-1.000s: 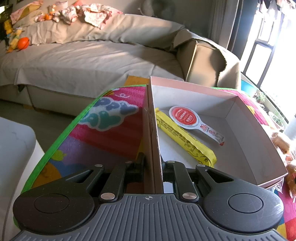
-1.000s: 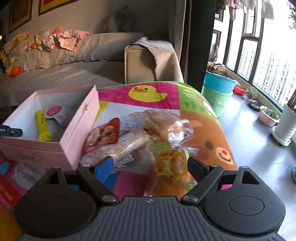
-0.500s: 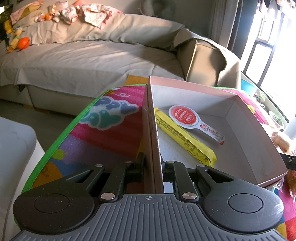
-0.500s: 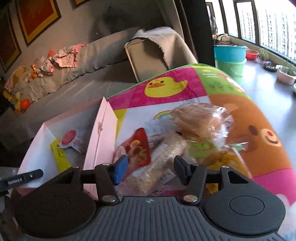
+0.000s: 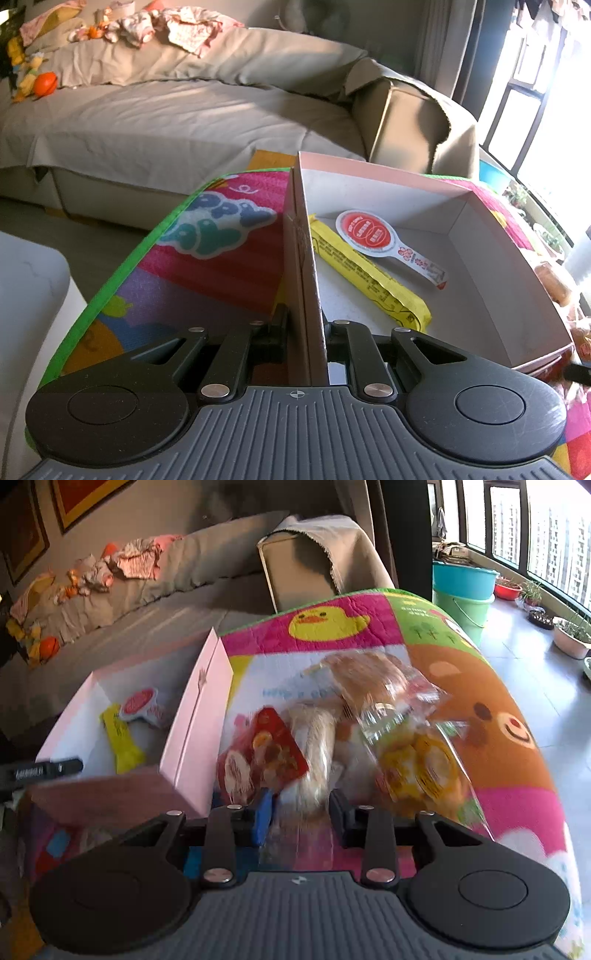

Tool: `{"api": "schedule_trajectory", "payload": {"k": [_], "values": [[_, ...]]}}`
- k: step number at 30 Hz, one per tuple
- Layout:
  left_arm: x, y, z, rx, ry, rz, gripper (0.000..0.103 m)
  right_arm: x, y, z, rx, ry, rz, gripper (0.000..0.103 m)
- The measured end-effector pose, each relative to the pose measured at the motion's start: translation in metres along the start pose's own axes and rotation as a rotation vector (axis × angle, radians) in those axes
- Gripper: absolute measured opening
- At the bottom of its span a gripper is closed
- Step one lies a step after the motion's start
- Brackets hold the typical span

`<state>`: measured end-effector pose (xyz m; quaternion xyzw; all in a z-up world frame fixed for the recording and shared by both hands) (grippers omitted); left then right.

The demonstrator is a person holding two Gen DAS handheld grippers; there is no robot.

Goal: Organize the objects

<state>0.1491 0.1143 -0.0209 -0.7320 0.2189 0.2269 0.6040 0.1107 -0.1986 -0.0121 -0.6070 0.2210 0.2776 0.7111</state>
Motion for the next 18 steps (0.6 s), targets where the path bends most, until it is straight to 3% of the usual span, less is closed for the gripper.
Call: {"api": "schedule_trajectory", "payload": {"k": [7,12,14,18], "values": [[-0.002,0.000,0.000,-0.003,0.003,0.001,0.015,-0.011,0.016,-0.013,-0.041,0.080,0.013,0.033],[-0.002,0.000,0.000,-0.002,0.002,0.001,0.015,-0.020,0.010,-0.003,-0.145,0.101,-0.061,0.035],[-0.002,0.000,0.000,-0.002,0.002,0.001,0.015,-0.024,0.002,0.006,-0.181,0.073,-0.104,0.036],[-0.003,0.000,0.000,-0.003,-0.002,0.001,0.015,-0.009,-0.023,0.008,-0.107,-0.010,-0.115,0.040]]}}
Point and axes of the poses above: each gripper's, at about its wrist camera, not at the fingertips, and x roughly the way its jaws point, z to its left, y to its underside, the point moved 7 cm from there along x, roughly the way its jaws point, and after that the axes turned 6 degrees about -z, right-handed, at the moved point
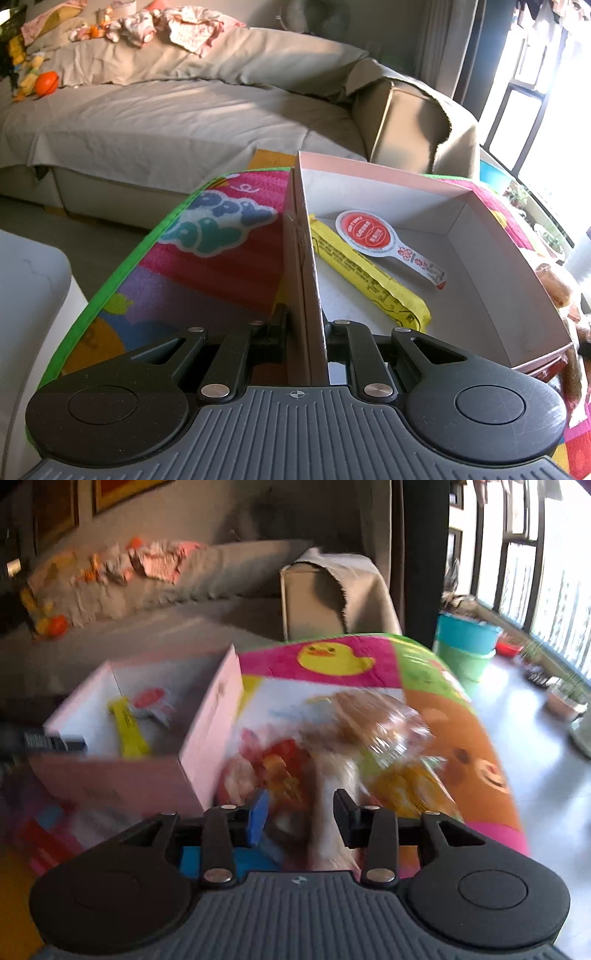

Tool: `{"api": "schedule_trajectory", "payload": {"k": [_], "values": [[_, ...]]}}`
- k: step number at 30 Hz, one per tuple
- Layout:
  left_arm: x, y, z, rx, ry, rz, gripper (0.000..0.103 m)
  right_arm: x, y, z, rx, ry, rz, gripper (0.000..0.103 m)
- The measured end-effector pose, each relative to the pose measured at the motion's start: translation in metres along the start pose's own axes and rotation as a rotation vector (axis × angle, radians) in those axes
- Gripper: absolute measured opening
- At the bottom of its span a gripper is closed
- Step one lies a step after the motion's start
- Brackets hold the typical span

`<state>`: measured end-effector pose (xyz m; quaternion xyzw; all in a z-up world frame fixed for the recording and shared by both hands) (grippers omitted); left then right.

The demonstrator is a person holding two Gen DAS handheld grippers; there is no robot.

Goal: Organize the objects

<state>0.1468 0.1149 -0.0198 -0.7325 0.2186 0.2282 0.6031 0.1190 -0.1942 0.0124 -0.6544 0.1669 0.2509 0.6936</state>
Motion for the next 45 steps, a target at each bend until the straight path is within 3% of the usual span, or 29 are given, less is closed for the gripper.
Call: {"api": "schedule_trajectory", "payload": {"k": [6,11,17,22,23,26,27,31,36,39,45], "values": [[-0.001,-0.001,0.000,0.002,-0.008,0.004,0.015,0.055,-0.031,0.003,0.063,-0.042,0.021,0.041],[-0.002,0.000,-0.001,0.010,-0.010,0.007,0.015,0.088,-0.024,0.019,-0.014,-0.052,0.100,0.041],[-0.001,-0.001,0.001,0.010,-0.013,0.005,0.014,0.051,0.005,0.017,-0.132,-0.104,0.110,0.040],[-0.002,-0.001,-0.001,0.000,-0.004,0.006,0.015,0.013,0.023,0.013,-0.235,-0.081,0.099,0.038],[-0.002,-0.002,-0.001,-0.002,-0.002,0.007,0.015,0.004,0.024,0.015,-0.237,-0.089,0.100,0.043],[-0.002,-0.002,-0.001,-0.001,-0.005,0.008,0.015,-0.017,0.024,0.022,-0.229,-0.118,0.062,0.083],[-0.002,-0.002,-0.001,0.000,-0.006,0.008,0.015,-0.021,0.026,0.027,-0.236,-0.127,0.053,0.086],[-0.005,-0.002,-0.001,0.006,-0.005,0.002,0.015,-0.019,0.036,0.047,-0.251,-0.170,0.075,0.086],[-0.013,-0.005,0.000,0.008,-0.003,-0.008,0.015,0.001,0.052,0.050,-0.291,-0.118,0.105,0.087],[-0.017,-0.006,-0.001,0.022,-0.006,-0.013,0.014,0.007,0.053,0.049,-0.310,-0.101,0.091,0.095],[-0.018,-0.004,-0.005,0.050,-0.022,-0.010,0.014,0.017,0.052,0.051,-0.317,-0.115,0.094,0.100]]}}
Point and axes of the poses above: each gripper's, at about its wrist camera, not at the fingertips, and x roughly the way its jaws point, z to its left, y to its underside, the point moved 7 cm from there along x, roughly the way its jaws point, and after that the axes turned 6 degrees about -z, right-handed, at the moved point
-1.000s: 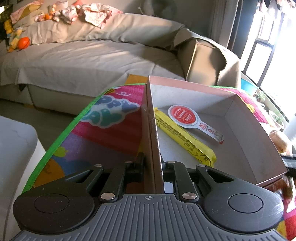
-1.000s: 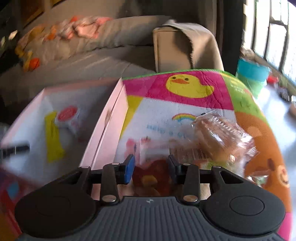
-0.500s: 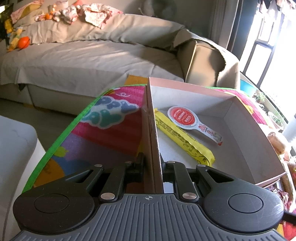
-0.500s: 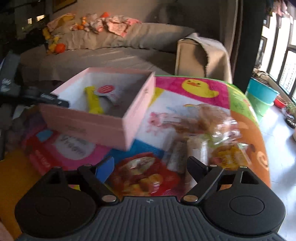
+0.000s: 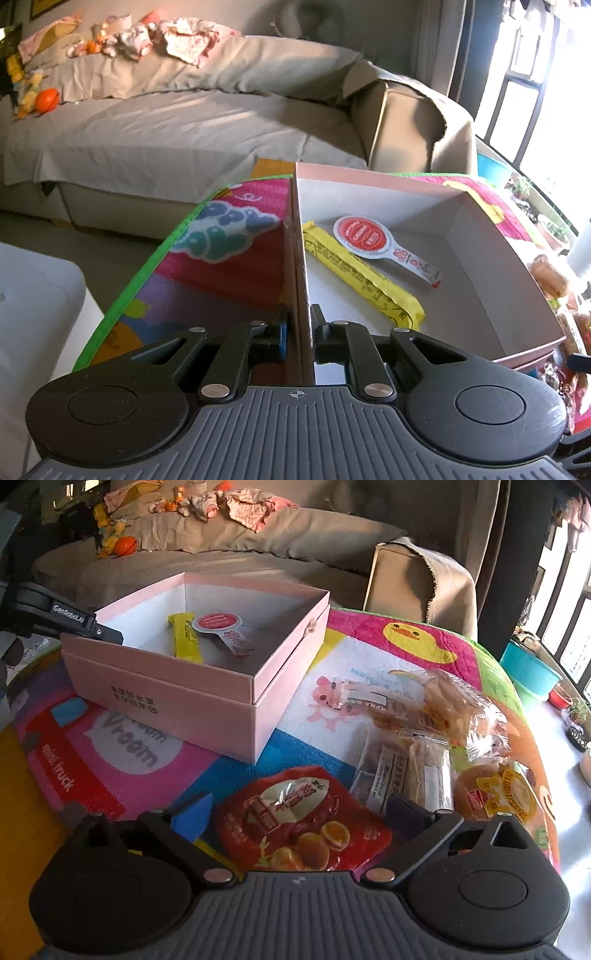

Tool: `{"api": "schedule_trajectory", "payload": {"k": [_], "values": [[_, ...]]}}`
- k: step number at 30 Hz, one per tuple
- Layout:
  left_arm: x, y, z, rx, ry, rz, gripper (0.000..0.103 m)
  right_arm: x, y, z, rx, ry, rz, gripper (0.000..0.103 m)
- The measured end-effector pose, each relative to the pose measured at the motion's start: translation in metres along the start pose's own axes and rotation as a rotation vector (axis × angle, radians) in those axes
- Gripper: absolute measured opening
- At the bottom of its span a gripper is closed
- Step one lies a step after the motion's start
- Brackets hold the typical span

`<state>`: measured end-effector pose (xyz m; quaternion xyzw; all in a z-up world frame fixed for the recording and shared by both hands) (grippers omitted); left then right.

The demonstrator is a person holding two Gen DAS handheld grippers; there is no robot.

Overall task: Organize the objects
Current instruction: 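Grasp the red snack packet on the mat with the right gripper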

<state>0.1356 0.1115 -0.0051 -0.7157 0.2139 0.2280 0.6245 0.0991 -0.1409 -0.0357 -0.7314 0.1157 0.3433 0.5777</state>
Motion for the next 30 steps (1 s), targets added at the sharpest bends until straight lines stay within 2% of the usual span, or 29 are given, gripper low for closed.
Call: {"api": "schedule_trajectory", "payload": {"k": [5,13,22,26,30], "values": [[-0.001,0.001,0.002,0.001,0.003,0.001,0.013,-0.010,0.001,0.006,-0.003,-0.017,0.026,0.081],[-0.002,0.001,0.003,0.009,0.008,-0.007,0.013,-0.043,0.003,0.018,-0.009,-0.021,0.041,0.078],[-0.002,0.001,0.001,0.040,0.013,-0.018,0.013,-0.066,-0.026,0.018,0.005,0.011,-0.002,0.078],[-0.002,0.001,0.002,0.039,0.022,-0.020,0.014,-0.078,-0.048,0.018,0.022,0.003,-0.044,0.075],[-0.002,0.001,0.003,0.032,0.031,-0.022,0.014,-0.095,-0.089,0.014,0.044,-0.015,-0.136,0.075]]}}
Point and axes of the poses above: each gripper's, at about its wrist camera, not at the fingertips, and x roughly the way its jaws point, z to its left, y to its underside, the point moved 7 cm from there along x, roughly the way its jaws point, and after that the axes turned 6 degrees about -z, right-handed, at the moved point
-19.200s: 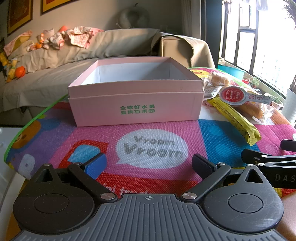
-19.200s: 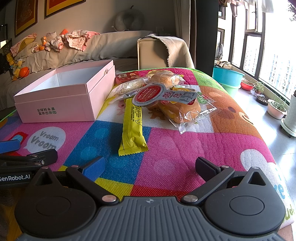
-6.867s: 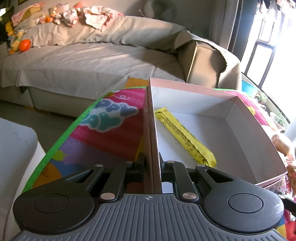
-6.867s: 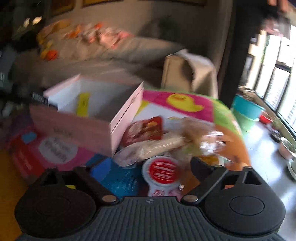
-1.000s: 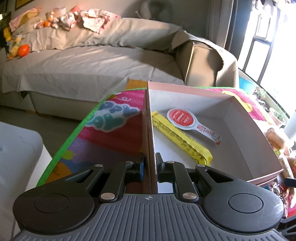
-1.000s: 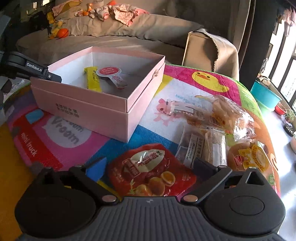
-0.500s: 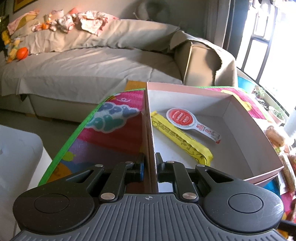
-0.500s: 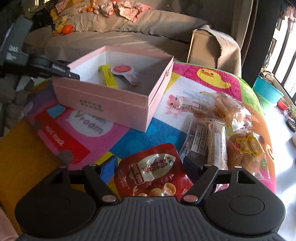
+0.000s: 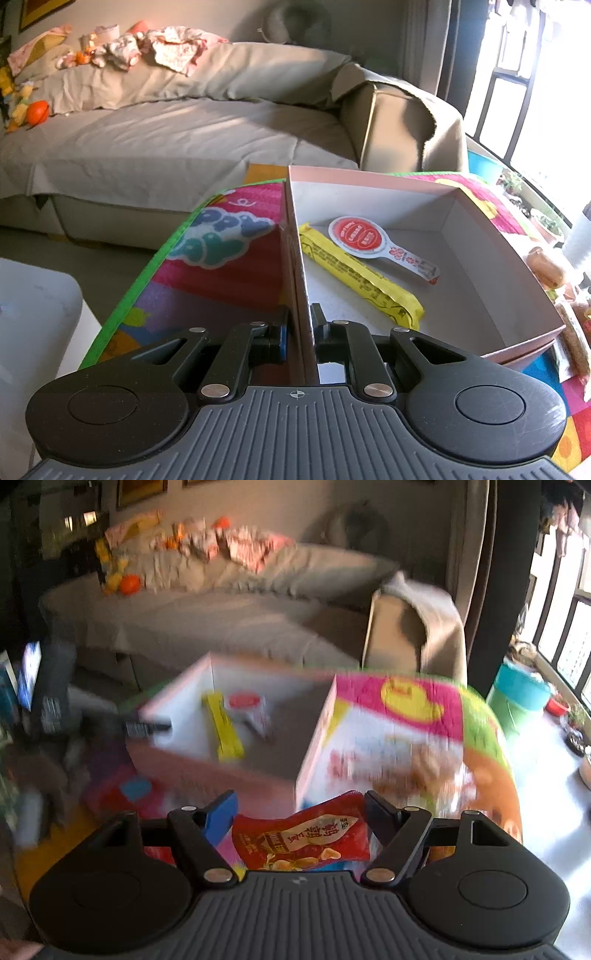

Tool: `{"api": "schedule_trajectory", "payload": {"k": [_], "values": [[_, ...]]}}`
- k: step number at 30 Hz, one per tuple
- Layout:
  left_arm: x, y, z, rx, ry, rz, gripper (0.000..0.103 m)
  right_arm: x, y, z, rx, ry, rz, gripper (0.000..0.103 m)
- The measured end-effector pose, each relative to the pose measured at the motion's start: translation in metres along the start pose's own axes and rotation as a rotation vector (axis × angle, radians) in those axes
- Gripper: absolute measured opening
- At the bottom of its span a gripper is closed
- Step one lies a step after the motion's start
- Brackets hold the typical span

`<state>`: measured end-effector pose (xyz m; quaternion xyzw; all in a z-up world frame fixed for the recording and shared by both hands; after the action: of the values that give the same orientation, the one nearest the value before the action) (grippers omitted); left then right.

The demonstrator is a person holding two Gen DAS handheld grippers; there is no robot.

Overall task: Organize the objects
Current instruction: 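Grasp the red snack packet on the mat with the right gripper, then carry the red snack packet into the pink box and open the right gripper, then reach the right gripper over the clear snack packets on the mat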

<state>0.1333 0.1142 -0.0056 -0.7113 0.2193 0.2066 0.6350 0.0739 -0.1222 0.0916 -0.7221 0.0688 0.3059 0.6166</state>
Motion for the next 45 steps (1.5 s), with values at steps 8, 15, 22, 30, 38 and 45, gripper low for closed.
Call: {"api": "schedule_trajectory", "payload": {"k": [8,15,22,30,38,45], "values": [[0.001,0.001,0.000,-0.012,0.009,-0.001,0.015,-0.002,-0.098,0.006,0.058,-0.044,-0.217,0.075],[0.001,0.001,0.000,-0.014,0.011,0.000,0.015,0.021,-0.108,0.008,0.129,-0.081,-0.257,0.086],[0.001,0.001,0.001,-0.019,0.012,0.000,0.015,0.027,-0.049,-0.033,0.163,0.043,-0.154,0.088],[0.001,0.001,0.000,-0.023,0.008,0.003,0.015,0.032,0.038,-0.078,0.182,0.223,-0.002,0.094],[0.001,0.001,0.001,-0.027,0.003,0.005,0.015,0.033,0.097,-0.086,0.176,0.305,0.120,0.094],[0.002,0.001,0.000,-0.027,0.002,0.007,0.014,0.045,0.101,-0.079,0.177,0.304,0.128,0.094]]}}
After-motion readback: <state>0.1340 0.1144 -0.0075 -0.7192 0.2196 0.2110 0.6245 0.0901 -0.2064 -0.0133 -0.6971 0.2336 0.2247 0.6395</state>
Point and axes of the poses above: each gripper's, at about its wrist camera, not at the fingertips, and x roughly the way its jaws point, z to its left, y to its underside, the point moved 7 cm from there along x, roughly the way its jaws point, and after that the axes turned 6 degrees about -z, right-handed, at the moved point
